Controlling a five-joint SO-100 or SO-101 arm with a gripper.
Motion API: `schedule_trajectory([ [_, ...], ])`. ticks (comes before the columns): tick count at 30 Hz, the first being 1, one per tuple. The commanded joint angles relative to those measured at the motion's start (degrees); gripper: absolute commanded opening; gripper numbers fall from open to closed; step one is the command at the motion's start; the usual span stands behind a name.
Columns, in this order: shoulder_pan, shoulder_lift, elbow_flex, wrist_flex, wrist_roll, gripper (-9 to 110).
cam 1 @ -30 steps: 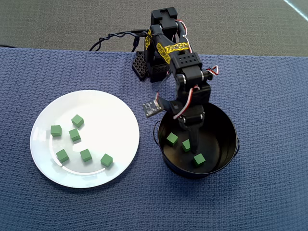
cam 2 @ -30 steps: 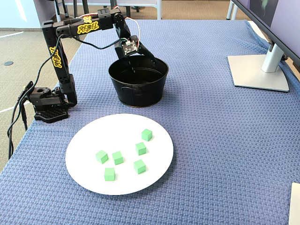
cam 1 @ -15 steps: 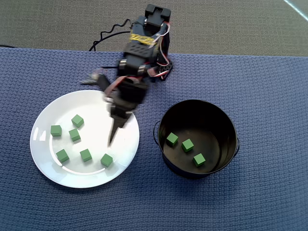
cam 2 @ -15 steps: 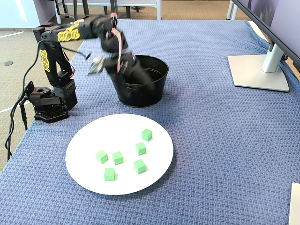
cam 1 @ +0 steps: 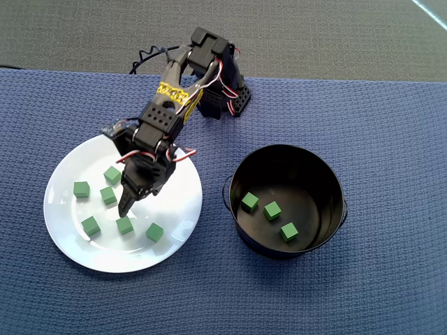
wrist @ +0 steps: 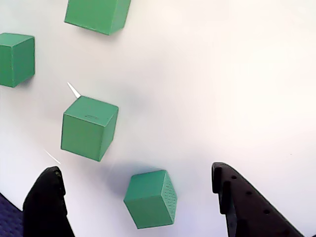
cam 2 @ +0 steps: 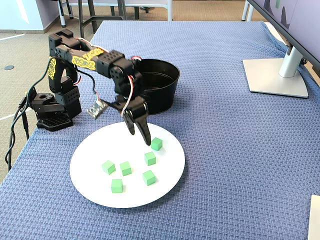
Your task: Pick up the green cubes from the white plate and place them in the black recipient
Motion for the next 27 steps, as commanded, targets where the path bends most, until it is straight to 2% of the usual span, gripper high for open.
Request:
schedule_trajectory([
  [1, -1.7, -2.1, -7.3, 0.2, 0.2, 32],
  [8, -5.1, -10.8, -19.0, 5.0, -7.7, 28],
  [27, -6.2, -22.7, -32.5, 9.6, -7.2, 23],
])
